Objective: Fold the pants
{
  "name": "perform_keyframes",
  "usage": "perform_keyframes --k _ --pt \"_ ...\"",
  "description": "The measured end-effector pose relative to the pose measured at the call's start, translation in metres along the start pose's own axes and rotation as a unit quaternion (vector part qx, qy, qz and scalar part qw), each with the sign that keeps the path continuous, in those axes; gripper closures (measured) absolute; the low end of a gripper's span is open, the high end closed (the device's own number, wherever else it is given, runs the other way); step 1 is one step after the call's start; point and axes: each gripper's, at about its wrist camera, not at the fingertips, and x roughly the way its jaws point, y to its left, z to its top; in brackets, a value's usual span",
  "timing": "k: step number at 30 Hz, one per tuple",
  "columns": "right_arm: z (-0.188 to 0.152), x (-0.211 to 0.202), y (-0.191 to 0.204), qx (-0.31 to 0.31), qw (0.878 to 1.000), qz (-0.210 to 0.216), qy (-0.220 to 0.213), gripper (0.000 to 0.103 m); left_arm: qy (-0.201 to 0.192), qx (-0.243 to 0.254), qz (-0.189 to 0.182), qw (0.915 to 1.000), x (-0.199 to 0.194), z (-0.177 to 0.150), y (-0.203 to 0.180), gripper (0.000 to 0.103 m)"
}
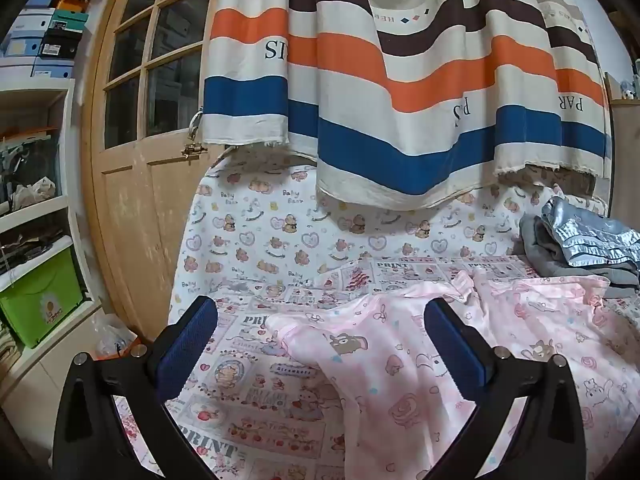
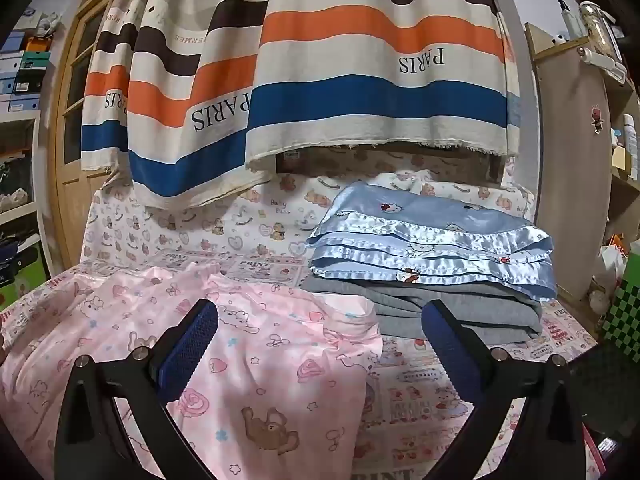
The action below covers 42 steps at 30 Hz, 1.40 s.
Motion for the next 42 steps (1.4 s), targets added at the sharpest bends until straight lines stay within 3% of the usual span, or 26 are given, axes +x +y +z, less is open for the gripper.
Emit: perform_keyframes --k 12,18,42 --pt "-0.0003 0.0013 0.0027 -0.001 1.000 0.022 0.002 0.000 0.007 0.000 -0.002 1.0000 -0.0016 0.0021 -0.0002 0.000" --pt "-0.0003 -0.0028 -0.0001 0.008 1.000 0.008 -0.004 0.000 0.009 -0.001 -0.003 1.0000 -0.0017 0.0018 0.0010 0.000" --pt "-0.0001 -0.0035 0.0005 0.003 1.000 0.017 -0.003 0.000 0.013 -0.001 -0.005 0.9999 0.0033 0.0020 0.0000 0.000"
